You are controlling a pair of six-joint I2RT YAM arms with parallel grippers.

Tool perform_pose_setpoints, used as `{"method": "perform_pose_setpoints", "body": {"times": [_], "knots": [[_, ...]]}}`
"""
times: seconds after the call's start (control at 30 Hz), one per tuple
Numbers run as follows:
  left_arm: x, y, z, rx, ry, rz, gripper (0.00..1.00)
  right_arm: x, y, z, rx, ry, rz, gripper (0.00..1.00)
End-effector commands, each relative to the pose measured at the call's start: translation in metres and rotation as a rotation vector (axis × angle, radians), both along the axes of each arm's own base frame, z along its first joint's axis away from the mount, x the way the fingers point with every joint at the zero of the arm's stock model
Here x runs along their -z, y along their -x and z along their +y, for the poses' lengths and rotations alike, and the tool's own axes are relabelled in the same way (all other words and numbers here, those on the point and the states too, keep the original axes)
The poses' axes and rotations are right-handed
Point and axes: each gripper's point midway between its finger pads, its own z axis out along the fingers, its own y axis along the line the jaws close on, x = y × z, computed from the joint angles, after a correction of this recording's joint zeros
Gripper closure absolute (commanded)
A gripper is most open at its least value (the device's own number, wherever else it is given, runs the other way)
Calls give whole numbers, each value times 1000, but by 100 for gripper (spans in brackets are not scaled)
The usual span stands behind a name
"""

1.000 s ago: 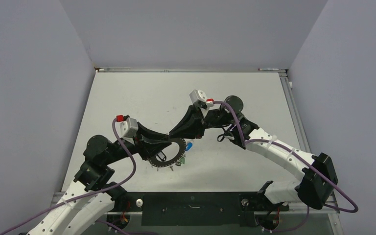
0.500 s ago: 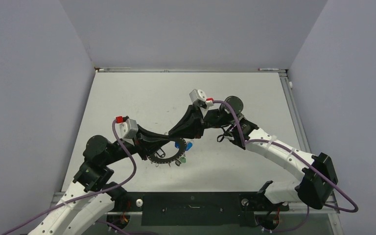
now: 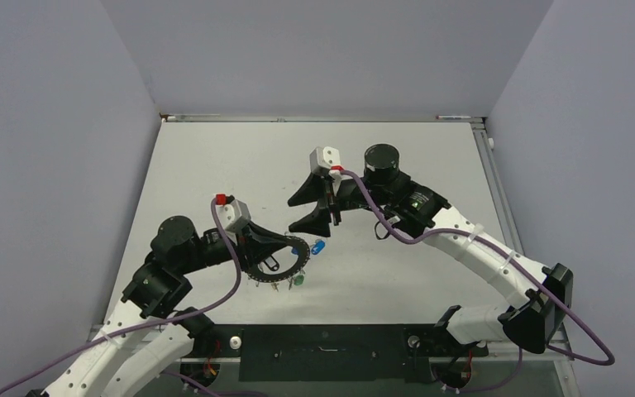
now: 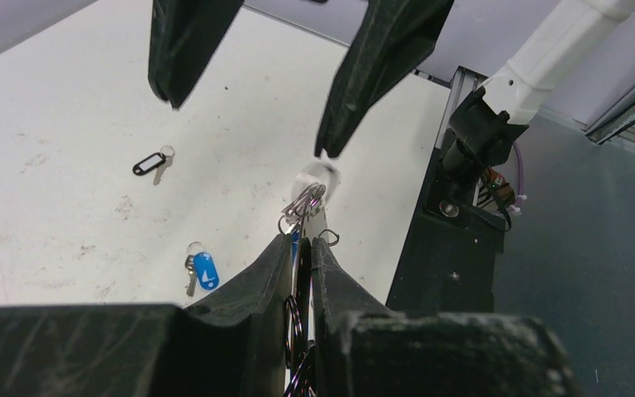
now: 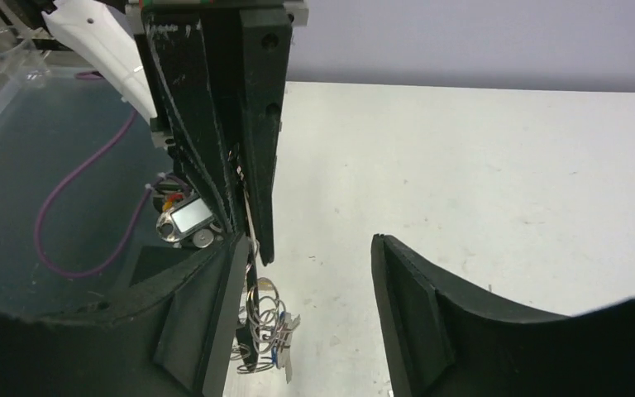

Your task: Put the keys on the keyring

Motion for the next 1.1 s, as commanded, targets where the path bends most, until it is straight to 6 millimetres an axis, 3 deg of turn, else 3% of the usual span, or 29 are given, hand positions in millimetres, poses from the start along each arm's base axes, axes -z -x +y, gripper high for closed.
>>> {"method": "perform_pose_setpoints", "body": {"times": [0.0, 0.23, 0.57, 0.8, 0.93, 1.07], "knots": [[-18, 4, -1, 32, 2, -61, 100, 1, -12, -13, 46, 115, -120, 45], [-5, -8, -3, -12, -30, -20, 100, 30, -2, -8, 21, 247, -30, 47], [-1, -3, -3, 16, -23, -35, 100, 29, 2, -7, 72, 224, -45, 46], [-1, 2, 0, 16, -16, -65, 100, 25, -26, -14, 155, 241, 120, 28], [-3, -3, 4, -27, 5, -113, 100, 37, -7, -17, 63, 289, 242, 33], [-7, -4, 8, -59, 69, -205, 100, 34, 18, -12, -7, 217, 271, 37]]}}
